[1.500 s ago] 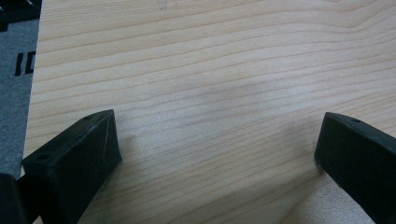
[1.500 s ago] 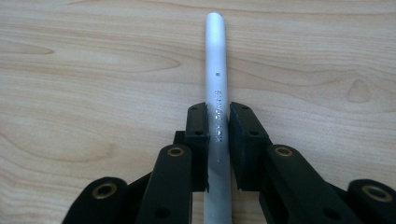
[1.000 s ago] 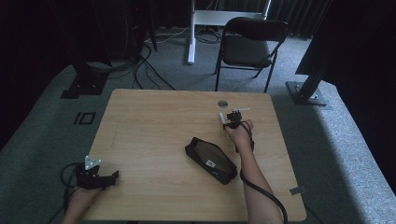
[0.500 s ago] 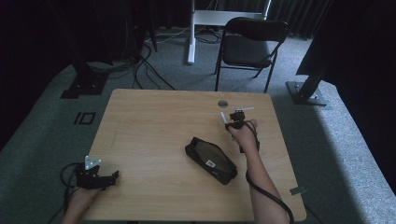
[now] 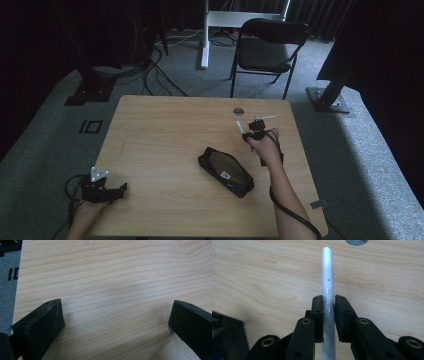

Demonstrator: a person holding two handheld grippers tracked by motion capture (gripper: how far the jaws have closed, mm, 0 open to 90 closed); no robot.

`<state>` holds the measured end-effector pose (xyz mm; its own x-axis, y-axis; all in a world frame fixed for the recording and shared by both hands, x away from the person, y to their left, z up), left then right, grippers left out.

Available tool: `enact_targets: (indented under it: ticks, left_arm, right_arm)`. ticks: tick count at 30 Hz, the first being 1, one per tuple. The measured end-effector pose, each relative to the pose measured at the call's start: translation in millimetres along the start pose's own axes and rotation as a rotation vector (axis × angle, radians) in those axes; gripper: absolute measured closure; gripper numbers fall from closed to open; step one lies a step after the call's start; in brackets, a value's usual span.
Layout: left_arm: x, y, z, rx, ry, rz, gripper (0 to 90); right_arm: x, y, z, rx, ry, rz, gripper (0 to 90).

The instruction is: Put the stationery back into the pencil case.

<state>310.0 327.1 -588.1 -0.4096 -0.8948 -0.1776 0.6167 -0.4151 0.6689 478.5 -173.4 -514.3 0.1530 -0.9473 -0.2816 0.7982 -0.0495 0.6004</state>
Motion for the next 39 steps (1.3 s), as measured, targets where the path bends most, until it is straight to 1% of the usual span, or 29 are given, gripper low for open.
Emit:
enact_targets:
  ticks: [3, 6, 13, 17, 19, 23, 25, 29, 31, 32, 33, 34, 35, 37, 39]
  left_arm:
    - [0.0, 0.0, 0.0, 0.000, 0.000, 0.000, 0.1]
    - [0.0, 0.0, 0.0, 0.000, 0.000, 0.000, 0.1]
    - [0.0, 0.0, 0.0, 0.000, 0.000, 0.000, 0.1]
    - [0.0, 0.0, 0.0, 0.000, 0.000, 0.000, 0.1]
    - [0.0, 0.0, 0.0, 0.000, 0.000, 0.000, 0.1]
    - [0.0, 0.0, 0.0, 0.000, 0.000, 0.000, 0.1]
    - [0.0, 0.0, 0.0, 0.000, 0.000, 0.000, 0.1]
    - [0.0, 0.0, 0.0, 0.000, 0.000, 0.000, 0.1]
    - [0.0, 0.0, 0.0, 0.000, 0.000, 0.000, 0.1]
    - [0.0, 0.0, 0.0, 0.000, 0.000, 0.000, 0.1]
    - [0.0, 0.0, 0.0, 0.000, 0.000, 0.000, 0.1]
    - [0.0, 0.0, 0.0, 0.000, 0.000, 0.000, 0.1]
    - [0.0, 0.0, 0.0, 0.000, 0.000, 0.000, 0.1]
    - [0.0, 0.1, -0.1, 0.001, 0.000, 0.000, 0.1]
    - [0.1, 0.0, -0.1, 0.000, 0.000, 0.001, 0.1]
  right_arm:
    - [-0.9, 1.9, 8.9, 0.023, 0.026, -0.011, 78.4]
    - [-3.9, 3.6, 18.1, 0.042, 0.044, -0.003, 78.4]
    - [-17.8, 5.3, 36.9, 0.051, 0.068, 0.053, 78.4]
    - [-25.1, 5.6, 43.7, 0.058, 0.083, 0.067, 78.4]
    - [-28.9, 4.6, 46.5, 0.054, 0.087, 0.086, 78.4]
    - [-35.1, 3.0, 53.3, 0.064, 0.100, 0.112, 78.4]
    - [-38.5, 2.0, 57.4, 0.067, 0.107, 0.119, 78.4]
    - [-45.1, 0.0, 67.4, 0.071, 0.120, 0.149, 78.4]
    - [-47.1, -0.4, 70.3, 0.076, 0.127, 0.150, 78.4]
    - [-51.7, -1.8, 76.0, 0.080, 0.140, 0.165, 78.4]
    - [-51.7, -1.8, 76.0, 0.080, 0.140, 0.165, 78.4]
    - [-56.7, -3.4, 81.1, 0.084, 0.154, 0.181, 78.4]
    - [-56.7, -3.4, 81.1, 0.084, 0.154, 0.181, 78.4]
    - [-63.2, -6.5, 87.9, 0.092, 0.179, 0.196, 78.4]
    - [-67.6, -9.7, 91.3, 0.089, 0.192, 0.211, 78.4]
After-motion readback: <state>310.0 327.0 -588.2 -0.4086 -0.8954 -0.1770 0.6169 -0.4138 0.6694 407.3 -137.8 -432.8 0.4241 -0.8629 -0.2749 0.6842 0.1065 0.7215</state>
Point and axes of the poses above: each handheld gripper's, and its own axes: z roughly backward along the jaws, y roughly out of its top, x roughly to its right, the point moved 5 cm from there along -z, roughly forward along the jaws, and after that the axes turned 14 degrees about -z, right-handed, at the moved point
